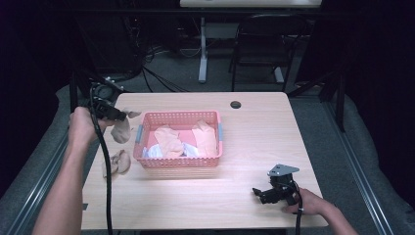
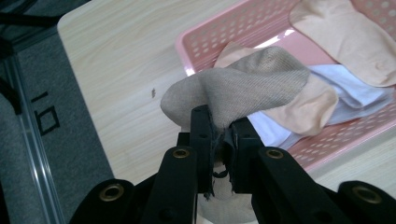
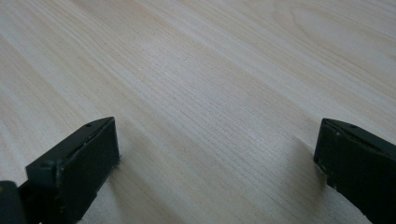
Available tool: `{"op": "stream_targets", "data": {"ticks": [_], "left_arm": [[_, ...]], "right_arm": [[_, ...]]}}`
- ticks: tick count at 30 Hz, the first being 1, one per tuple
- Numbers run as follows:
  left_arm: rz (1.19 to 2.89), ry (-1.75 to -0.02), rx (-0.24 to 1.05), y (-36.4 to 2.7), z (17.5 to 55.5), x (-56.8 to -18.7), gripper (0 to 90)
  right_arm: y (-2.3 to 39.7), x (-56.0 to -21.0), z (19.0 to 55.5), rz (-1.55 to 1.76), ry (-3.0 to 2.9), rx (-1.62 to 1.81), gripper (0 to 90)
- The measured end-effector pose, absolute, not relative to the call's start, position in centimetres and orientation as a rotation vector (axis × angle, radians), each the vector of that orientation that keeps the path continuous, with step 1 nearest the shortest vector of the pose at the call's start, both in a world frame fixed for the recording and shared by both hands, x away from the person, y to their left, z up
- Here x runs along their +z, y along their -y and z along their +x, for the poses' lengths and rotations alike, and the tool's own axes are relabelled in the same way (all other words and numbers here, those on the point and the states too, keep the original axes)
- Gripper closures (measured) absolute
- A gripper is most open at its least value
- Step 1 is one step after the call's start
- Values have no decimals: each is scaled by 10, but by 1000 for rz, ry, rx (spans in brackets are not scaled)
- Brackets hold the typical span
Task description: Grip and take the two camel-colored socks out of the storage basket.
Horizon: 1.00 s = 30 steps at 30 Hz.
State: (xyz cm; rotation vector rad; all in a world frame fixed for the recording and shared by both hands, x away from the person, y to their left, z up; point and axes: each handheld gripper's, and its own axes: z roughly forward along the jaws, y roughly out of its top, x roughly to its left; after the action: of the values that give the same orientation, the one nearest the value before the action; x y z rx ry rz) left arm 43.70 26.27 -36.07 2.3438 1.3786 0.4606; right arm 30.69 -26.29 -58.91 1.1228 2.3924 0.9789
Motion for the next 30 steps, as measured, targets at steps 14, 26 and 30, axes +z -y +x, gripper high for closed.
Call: {"op": "stream_targets", "data": {"ticks": [14,26,30], "left_arm": [[2267,-1539,425,-320,419,-389,826],[2287,-1602,330,-332,417,-432,825],[2286,-1614,286,-332,417,-445,825]], "right_arm": [[263,-589,307,1124,-2390,980,0],[263,-589,307,1124,-2390,982,0],[263,-589,307,1123,-2390,982,0]]}}
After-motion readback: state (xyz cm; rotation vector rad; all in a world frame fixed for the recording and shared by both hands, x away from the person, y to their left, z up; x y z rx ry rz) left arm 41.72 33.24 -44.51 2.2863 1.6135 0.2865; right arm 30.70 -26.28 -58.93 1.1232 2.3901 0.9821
